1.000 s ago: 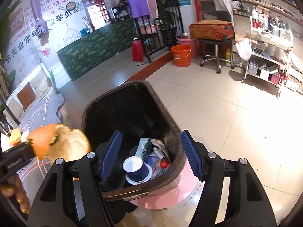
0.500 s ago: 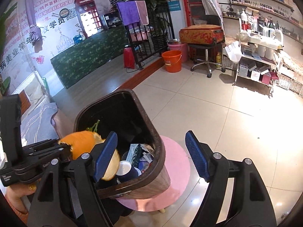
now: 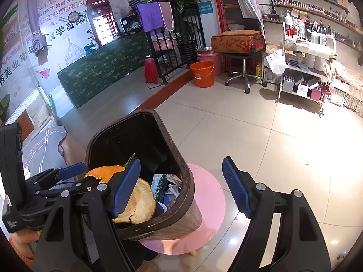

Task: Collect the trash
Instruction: 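Open both tools to drop the white bag and orange peel into the bin, then grasp the white face mask with the left tool while the right tool grasps the tissue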

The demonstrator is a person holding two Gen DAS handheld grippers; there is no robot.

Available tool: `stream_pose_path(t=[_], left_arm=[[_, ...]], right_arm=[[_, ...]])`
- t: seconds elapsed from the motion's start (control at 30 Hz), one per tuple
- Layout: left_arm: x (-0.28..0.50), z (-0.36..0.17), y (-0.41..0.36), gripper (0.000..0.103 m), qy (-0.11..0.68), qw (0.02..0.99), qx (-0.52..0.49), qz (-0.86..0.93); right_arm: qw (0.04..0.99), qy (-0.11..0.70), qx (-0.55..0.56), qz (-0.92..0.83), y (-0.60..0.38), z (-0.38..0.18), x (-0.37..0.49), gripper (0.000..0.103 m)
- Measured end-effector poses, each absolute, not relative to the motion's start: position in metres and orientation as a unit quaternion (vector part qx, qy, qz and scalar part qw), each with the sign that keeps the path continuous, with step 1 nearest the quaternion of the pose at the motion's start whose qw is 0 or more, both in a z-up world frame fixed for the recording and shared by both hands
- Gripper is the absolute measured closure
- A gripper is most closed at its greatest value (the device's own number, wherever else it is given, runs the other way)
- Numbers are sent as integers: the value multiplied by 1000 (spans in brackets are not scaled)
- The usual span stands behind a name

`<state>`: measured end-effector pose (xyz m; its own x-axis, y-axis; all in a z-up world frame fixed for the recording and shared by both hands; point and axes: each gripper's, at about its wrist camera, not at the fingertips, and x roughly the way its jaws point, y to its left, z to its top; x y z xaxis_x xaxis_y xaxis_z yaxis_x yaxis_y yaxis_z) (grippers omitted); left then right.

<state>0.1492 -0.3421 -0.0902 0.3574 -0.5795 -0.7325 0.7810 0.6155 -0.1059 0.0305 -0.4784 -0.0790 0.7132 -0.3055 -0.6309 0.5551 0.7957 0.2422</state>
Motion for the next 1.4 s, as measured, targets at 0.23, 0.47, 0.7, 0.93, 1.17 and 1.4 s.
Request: stream_pose_path(t=[0.23, 0.47, 0.7, 0.93, 1.17, 1.4], left_arm=[[154, -88, -366, 27, 369, 814, 232, -384], [178, -89, -381, 26, 412, 784, 291, -361], [171, -78, -399, 9, 341, 783, 408, -321], [179, -62, -376, 6, 359, 804, 329, -342], [178, -59, -329, 6, 352, 841, 252, -325], [174, -52, -254, 6, 366, 872, 161, -282]], right_arm=[[899, 289, 220, -246, -489, -75, 26, 28], [896, 293, 224, -247, -489, -78, 25, 28], [897, 294, 225, -242, -488, -78, 26, 27], [898, 287, 231, -240, -489, -76, 29, 26], [901, 294, 226, -226, -478, -75, 40, 26], [910, 315, 206, -173, -438, -76, 69, 26]])
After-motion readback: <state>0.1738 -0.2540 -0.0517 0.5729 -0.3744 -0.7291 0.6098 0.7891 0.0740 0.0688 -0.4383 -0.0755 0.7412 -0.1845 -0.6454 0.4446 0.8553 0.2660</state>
